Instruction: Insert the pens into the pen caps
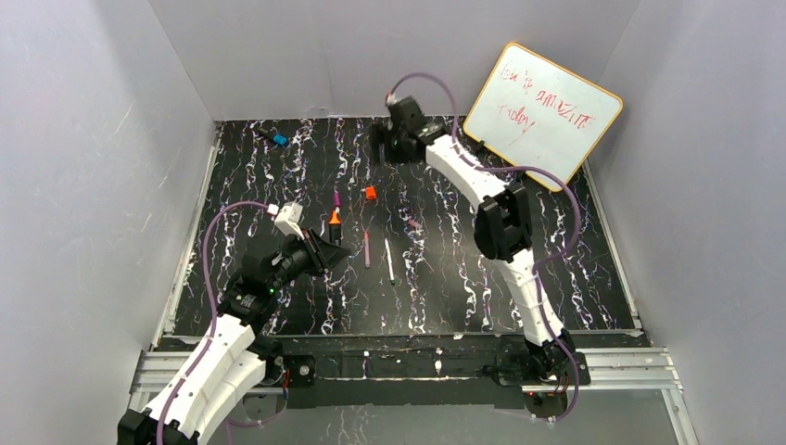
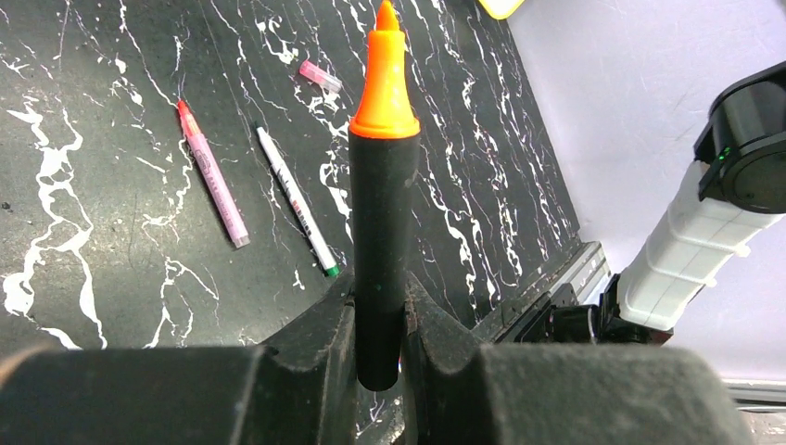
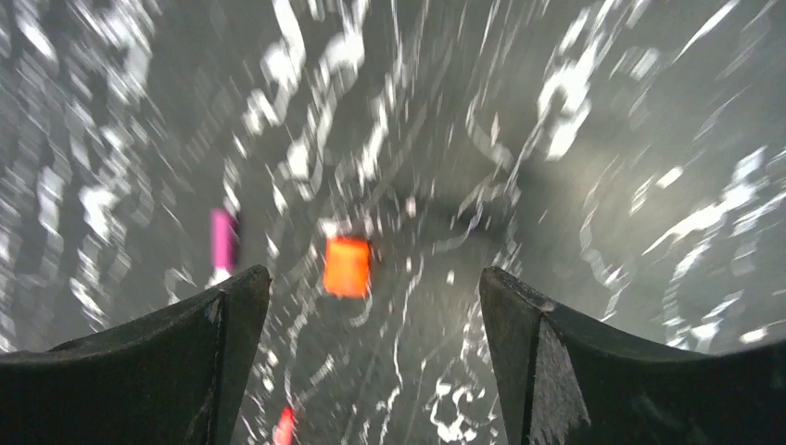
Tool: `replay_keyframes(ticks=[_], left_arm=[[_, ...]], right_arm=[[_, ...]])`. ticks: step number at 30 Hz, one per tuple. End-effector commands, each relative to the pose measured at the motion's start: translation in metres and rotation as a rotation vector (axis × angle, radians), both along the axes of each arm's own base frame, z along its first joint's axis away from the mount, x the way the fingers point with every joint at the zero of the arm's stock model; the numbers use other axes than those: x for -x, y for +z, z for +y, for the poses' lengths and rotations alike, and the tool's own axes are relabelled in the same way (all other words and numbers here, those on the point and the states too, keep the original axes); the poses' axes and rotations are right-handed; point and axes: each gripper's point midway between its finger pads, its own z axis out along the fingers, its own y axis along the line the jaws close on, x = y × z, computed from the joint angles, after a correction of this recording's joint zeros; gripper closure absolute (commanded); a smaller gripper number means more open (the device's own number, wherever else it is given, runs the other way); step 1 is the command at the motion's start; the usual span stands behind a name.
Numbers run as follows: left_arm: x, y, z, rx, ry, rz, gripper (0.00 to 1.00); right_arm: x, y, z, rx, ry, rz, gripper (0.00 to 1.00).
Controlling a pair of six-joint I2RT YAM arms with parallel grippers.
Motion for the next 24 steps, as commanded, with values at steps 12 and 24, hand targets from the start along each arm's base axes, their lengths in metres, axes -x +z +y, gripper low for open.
replay_keyframes(ticks=[12, 24], left_arm=[[0.004, 0.001, -0.006, -0.031, -0.061, 0.017, 1.0], [0.007, 0.0, -0.008, -0.022, -0.077, 0.028, 1.0]], right_arm=[[0.041, -0.074, 0.045, 0.213, 0.191, -0.013, 0.16], [0.047, -0.109, 0.051, 0.294, 0.172, -0.012, 0.3]])
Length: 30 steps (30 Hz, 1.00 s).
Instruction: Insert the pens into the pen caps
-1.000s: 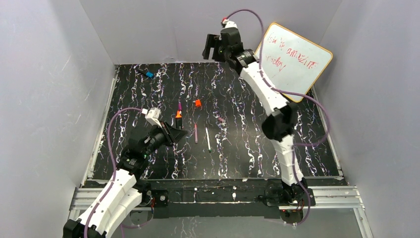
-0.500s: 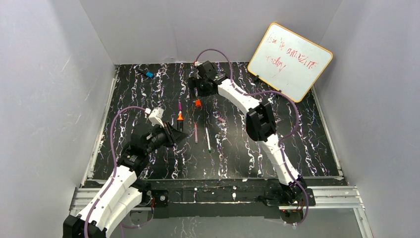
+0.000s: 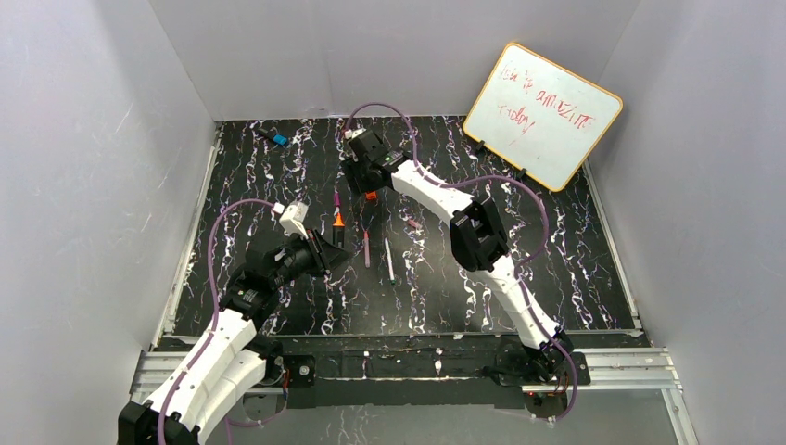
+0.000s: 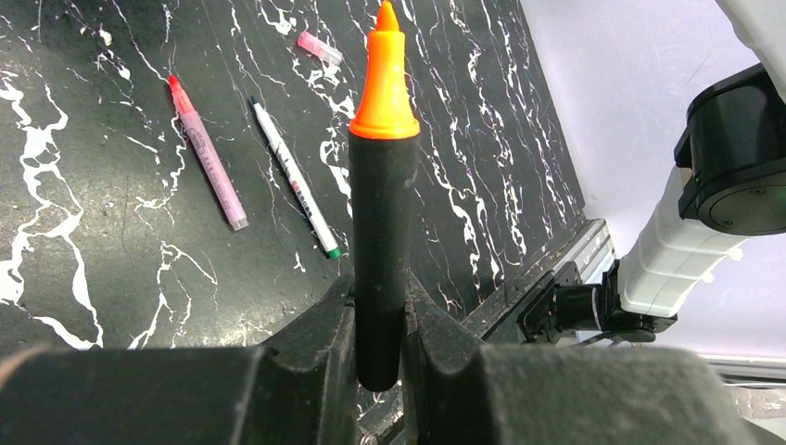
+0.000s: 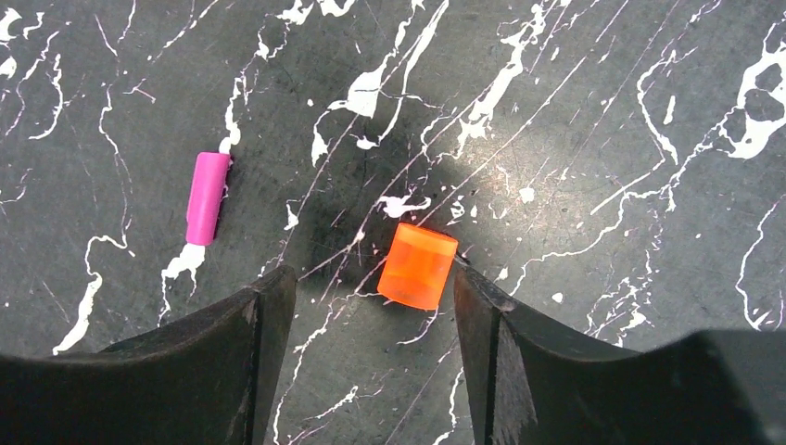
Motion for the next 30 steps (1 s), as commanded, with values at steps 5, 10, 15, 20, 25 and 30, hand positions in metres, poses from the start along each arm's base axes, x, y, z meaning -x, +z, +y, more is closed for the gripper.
replay_keyframes(ticks=[5, 10, 15, 20, 25, 30], left_arm=[[0.005, 0.014, -0.005, 0.021, -0.038, -0.027, 1.0], [0.005, 0.022, -0.007, 0.02, -0.052, -0.039, 1.0], [0.004, 0.021, -0.006, 0.001, -0.058, -0.04, 1.0], [0.004, 0.016, -0.006, -0.005, -0.058, -0.028, 1.0], [0.004, 0.013, -0.006, -0.012, -0.06, -0.022, 1.0], [0.002, 0.015, -0.002, -0.018, -0.036, -0.045, 1.0]], right_arm=[[-0.015, -0.018, -0.008, 0.023, -0.053, -0.022, 0.3], [-0.017, -0.023, -0.005, -0.012, -0.076, -0.005, 0.32], [-0.015, -0.032, -0.001, -0.03, -0.075, 0.022, 0.37], [-0.011, -0.04, -0.003, -0.022, -0.07, 0.035, 0.43], [-0.009, -0.045, -0.002, -0.022, -0.066, 0.048, 0.51], [-0.003, -0.048, -0.006, -0.026, -0.085, 0.062, 0.62]])
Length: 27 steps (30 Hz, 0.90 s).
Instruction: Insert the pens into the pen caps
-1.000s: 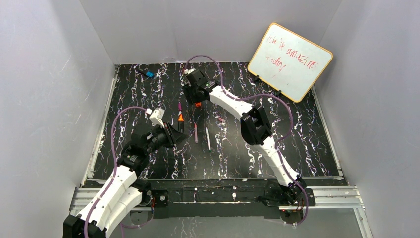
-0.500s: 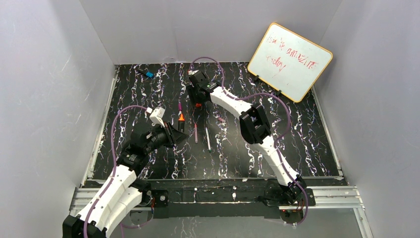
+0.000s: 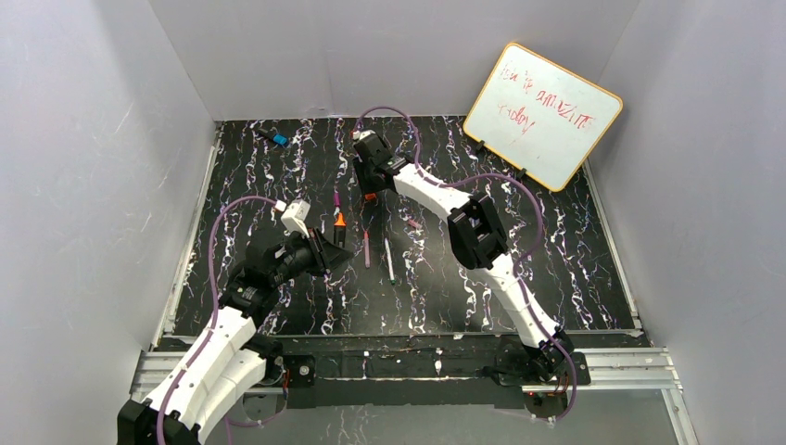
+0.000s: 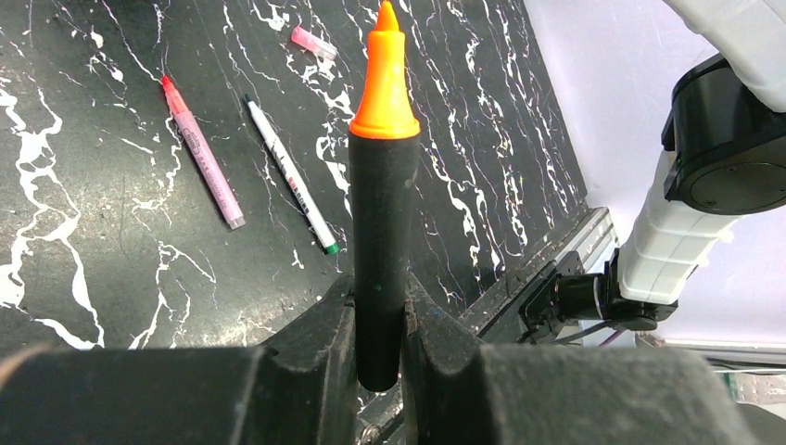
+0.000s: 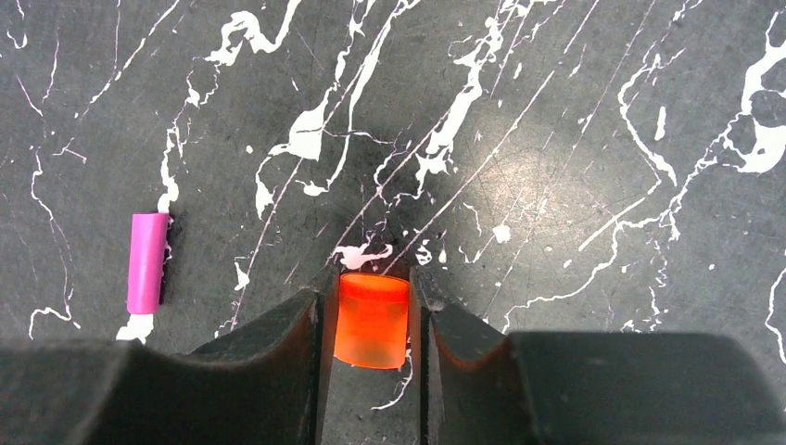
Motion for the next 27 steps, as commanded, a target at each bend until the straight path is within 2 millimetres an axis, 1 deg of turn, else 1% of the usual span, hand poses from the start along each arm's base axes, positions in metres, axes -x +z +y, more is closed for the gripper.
replay_keyframes(ticks=[1, 4, 6, 8, 9, 10, 11, 13, 15, 17, 18, 19, 23, 25, 27], left_arm=[[0.002, 0.007, 0.001, -0.011, -0.004, -0.026, 1.0], [0.0, 0.003, 0.005, -0.048, 0.006, -0.041, 1.0], [-0.002, 0.0, 0.008, -0.079, 0.006, -0.057, 1.0], [-0.005, -0.001, 0.009, -0.096, 0.006, -0.073, 1.0], [-0.006, 0.002, 0.008, -0.09, 0.0, -0.092, 1.0], [-0.007, 0.007, 0.007, -0.081, -0.003, -0.118, 1.0], [-0.009, 0.011, 0.007, -0.078, -0.002, -0.141, 1.0], [-0.009, 0.015, 0.007, -0.069, 0.004, -0.18, 1.0], [-0.008, 0.021, 0.006, -0.04, 0.001, -0.224, 1.0], [-0.007, 0.025, 0.004, -0.007, -0.002, -0.262, 1.0], [-0.007, 0.027, 0.004, 0.002, -0.002, -0.277, 1.0], [-0.007, 0.028, 0.003, 0.009, -0.006, -0.293, 1.0], [-0.008, 0.034, -0.004, 0.03, -0.048, -0.342, 1.0], [-0.009, 0.037, -0.008, 0.036, -0.071, -0.358, 1.0], [-0.011, 0.039, -0.011, 0.051, -0.085, -0.361, 1.0]], right_arm=[[0.014, -0.018, -0.008, 0.008, -0.018, 0.057, 0.62], [0.015, 0.013, -0.013, -0.026, -0.039, 0.003, 0.65], [0.02, 0.034, -0.019, -0.051, -0.054, -0.034, 0.67], [0.024, 0.068, -0.022, -0.101, -0.07, -0.086, 0.68], [0.029, 0.084, -0.023, -0.13, -0.077, -0.112, 0.68], [0.032, 0.107, -0.022, -0.179, -0.081, -0.149, 0.68], [0.039, 0.122, -0.023, -0.213, -0.085, -0.169, 0.68], [0.057, 0.16, -0.02, -0.296, -0.076, -0.226, 0.68], [0.073, 0.193, -0.019, -0.366, -0.064, -0.283, 0.68], [0.091, 0.219, -0.019, -0.415, -0.054, -0.329, 0.68], [0.099, 0.234, -0.023, -0.438, -0.054, -0.349, 0.68], [0.104, 0.244, -0.022, -0.464, -0.052, -0.369, 0.68], [0.13, 0.287, -0.031, -0.569, -0.051, -0.423, 0.69], [0.139, 0.302, -0.034, -0.6, -0.06, -0.439, 0.69], [0.147, 0.312, -0.035, -0.618, -0.068, -0.451, 0.7]])
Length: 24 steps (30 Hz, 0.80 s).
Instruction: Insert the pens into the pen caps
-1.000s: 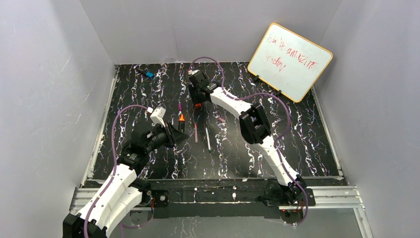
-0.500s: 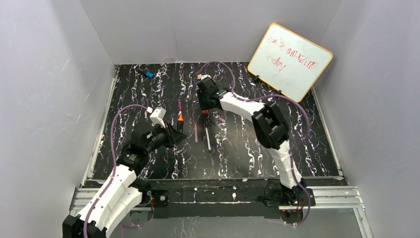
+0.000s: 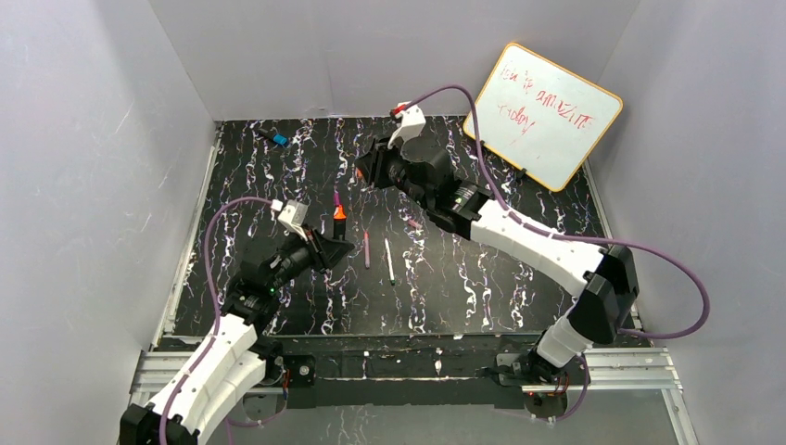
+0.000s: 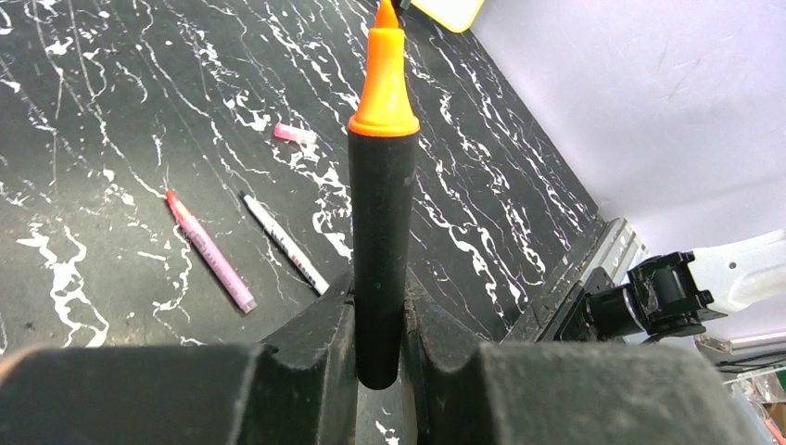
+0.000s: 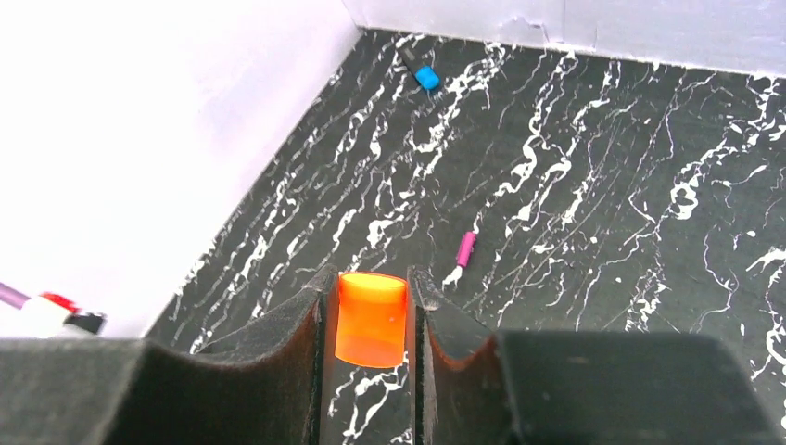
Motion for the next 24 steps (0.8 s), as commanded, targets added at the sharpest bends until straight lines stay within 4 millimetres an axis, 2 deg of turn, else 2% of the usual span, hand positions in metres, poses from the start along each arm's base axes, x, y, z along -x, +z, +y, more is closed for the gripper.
replay_keyframes(ticks=[1, 7, 16, 24], left_arm=[[-0.001, 0.02, -0.012, 0.044, -0.068, -0.091, 1.0], [0.002, 0.038, -0.019, 0.15, -0.096, -0.113, 1.0], [0.004, 0.041, -0.019, 0.171, -0.094, -0.106, 1.0], [0.0, 0.039, -0.018, 0.167, -0.077, -0.102, 1.0]], right_arm=[[0.005, 0.024, -0.006, -0.083, -0.061, -0.038, 0.7], [0.019, 0.024, 0.007, -0.098, -0.044, -0.032, 0.7], [0.044, 0.029, 0.036, -0.083, 0.005, -0.059, 0.7], [0.059, 0.034, 0.036, -0.07, 0.018, -0.077, 0.71]])
